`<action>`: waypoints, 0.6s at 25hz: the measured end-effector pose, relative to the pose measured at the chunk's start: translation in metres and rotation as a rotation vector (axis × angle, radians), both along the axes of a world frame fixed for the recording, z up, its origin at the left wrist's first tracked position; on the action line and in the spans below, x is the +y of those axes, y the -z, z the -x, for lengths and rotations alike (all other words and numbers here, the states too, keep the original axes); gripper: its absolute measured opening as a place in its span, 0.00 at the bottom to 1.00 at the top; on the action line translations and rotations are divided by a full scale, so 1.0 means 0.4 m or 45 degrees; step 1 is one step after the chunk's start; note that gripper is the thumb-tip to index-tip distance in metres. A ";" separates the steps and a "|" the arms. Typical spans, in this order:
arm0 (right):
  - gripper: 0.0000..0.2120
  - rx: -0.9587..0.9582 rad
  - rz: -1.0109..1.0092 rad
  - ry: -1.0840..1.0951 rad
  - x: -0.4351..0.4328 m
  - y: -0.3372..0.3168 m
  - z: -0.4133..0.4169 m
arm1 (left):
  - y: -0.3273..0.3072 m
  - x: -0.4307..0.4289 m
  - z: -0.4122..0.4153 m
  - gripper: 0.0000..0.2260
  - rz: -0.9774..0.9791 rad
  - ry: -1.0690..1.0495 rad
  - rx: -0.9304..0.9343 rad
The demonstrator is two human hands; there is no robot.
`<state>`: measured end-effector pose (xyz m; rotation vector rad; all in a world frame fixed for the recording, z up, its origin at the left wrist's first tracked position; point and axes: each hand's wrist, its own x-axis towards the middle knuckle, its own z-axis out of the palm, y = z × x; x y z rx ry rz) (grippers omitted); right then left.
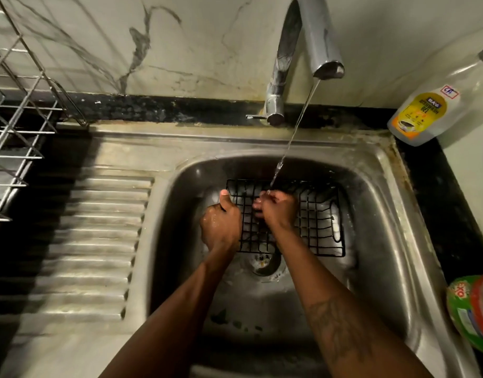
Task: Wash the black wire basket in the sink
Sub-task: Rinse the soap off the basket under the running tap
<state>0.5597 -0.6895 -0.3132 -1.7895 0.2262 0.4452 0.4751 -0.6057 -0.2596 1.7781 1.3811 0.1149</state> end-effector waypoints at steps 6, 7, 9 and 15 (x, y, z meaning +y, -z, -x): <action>0.07 -0.976 0.610 -0.290 -0.063 -0.070 0.014 | -0.031 0.040 0.050 0.25 0.075 0.081 0.111; 0.08 -1.015 0.683 -0.333 -0.082 -0.072 -0.005 | -0.032 0.055 0.056 0.24 0.095 0.106 0.130; 0.11 -1.012 0.846 -0.559 -0.108 -0.078 -0.038 | -0.024 0.081 0.066 0.26 0.107 0.061 0.150; 0.20 -0.950 0.821 -1.106 -0.053 -0.098 -0.081 | -0.013 0.096 0.133 0.22 0.179 0.076 0.114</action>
